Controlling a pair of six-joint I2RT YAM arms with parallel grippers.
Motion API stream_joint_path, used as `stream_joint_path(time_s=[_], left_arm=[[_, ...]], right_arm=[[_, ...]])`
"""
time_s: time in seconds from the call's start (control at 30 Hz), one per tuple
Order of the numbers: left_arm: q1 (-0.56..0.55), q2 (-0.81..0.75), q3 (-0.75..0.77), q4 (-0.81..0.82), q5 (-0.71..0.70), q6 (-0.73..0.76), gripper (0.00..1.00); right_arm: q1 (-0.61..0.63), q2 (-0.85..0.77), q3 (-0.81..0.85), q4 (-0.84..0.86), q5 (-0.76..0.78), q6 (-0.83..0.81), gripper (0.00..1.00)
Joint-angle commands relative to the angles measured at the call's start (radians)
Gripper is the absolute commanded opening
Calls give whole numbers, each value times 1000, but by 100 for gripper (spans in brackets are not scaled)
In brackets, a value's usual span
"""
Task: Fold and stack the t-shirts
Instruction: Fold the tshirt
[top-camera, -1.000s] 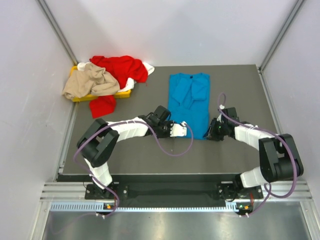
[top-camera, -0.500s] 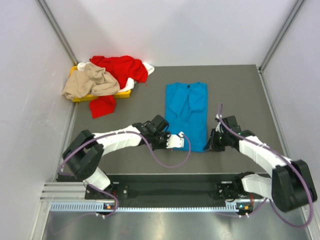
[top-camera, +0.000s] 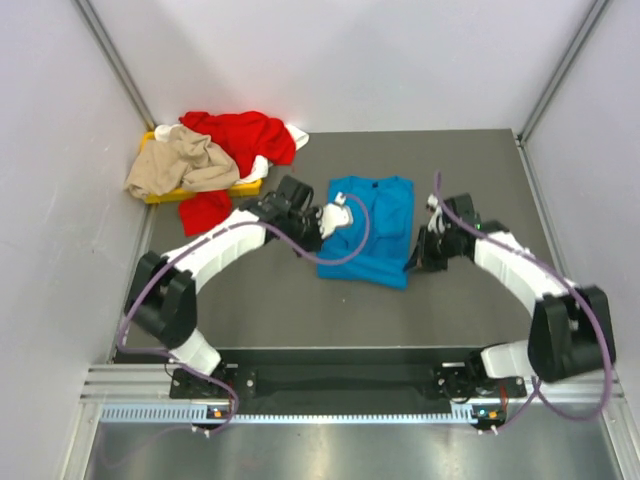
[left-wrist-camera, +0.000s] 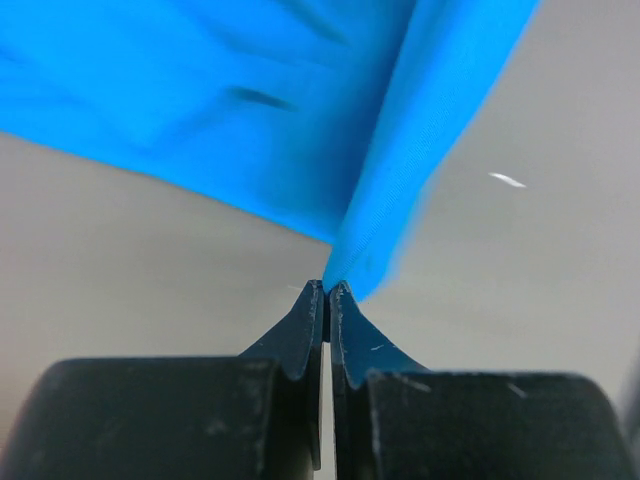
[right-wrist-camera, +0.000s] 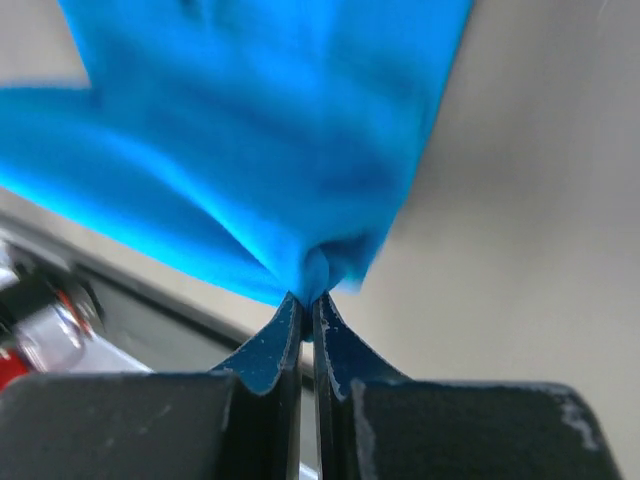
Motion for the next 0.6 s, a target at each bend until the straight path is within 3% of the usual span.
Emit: stream_joint_path(time_s=[0.0,0.2,0.33,0.43,0.57], left_arm=[[74,128,162,-15,-10,-4,0],[143,429,535,-61,-88,6,0],[197,593,785,-70,-133,-14,0],[203,675,867,-25,-171,-27,0],[201,713,865,105,-180,-57,0]], right_arm=[[-97,142,205,34,2,-113,0],[-182,531,606,10,17,-135,0],[-207,674,776,16,10,-111,0],[-222,763,877,24,8,-85,0],[-236,831,942,39,25,-45,0]])
